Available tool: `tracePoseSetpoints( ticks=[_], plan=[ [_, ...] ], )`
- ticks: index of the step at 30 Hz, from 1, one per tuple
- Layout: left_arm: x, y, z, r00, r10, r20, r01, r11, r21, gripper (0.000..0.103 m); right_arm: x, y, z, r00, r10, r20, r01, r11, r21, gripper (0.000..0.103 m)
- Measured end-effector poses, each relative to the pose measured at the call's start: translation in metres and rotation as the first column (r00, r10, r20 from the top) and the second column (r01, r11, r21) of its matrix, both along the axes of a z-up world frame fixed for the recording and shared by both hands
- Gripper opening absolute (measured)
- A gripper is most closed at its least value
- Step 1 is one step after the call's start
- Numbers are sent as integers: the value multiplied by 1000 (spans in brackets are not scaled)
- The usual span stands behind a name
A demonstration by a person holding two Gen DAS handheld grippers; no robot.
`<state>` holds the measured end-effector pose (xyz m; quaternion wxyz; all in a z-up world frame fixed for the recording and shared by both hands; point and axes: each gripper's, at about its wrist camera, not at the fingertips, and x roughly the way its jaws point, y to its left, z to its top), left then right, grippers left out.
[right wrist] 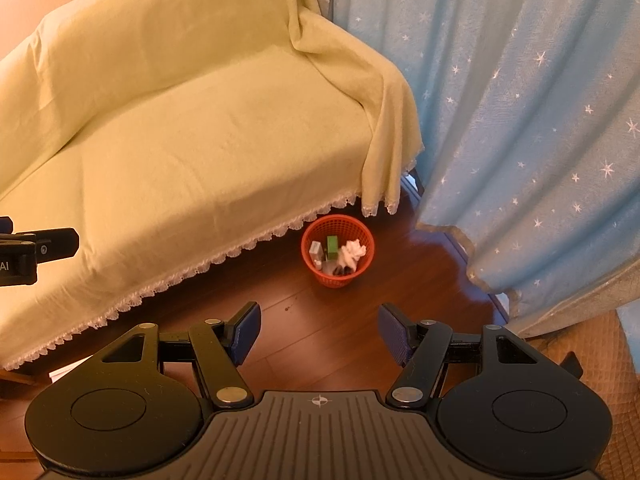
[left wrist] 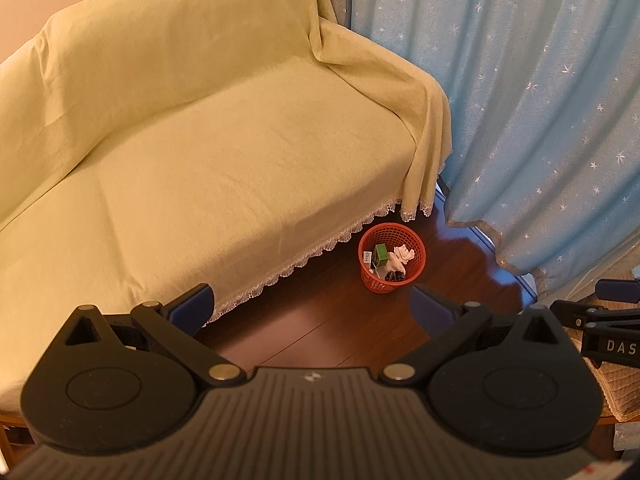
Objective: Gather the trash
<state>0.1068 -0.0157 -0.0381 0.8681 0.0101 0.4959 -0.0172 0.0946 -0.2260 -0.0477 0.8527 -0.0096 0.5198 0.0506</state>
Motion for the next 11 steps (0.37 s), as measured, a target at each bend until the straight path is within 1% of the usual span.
tracePoseSetpoints(
  ticks=[9, 11],
  plan=[
    [-2, -2, 0, 1000, 2, 2, -2, 1000, -1, 102, -1, 1, 0, 1000, 2, 0, -2, 1000, 0, 62],
    [-3, -2, 1, 1000, 2, 13, -2, 1000, -8, 102, -1, 1, 0, 1000, 2, -1, -2, 1000, 0, 62]
  ],
)
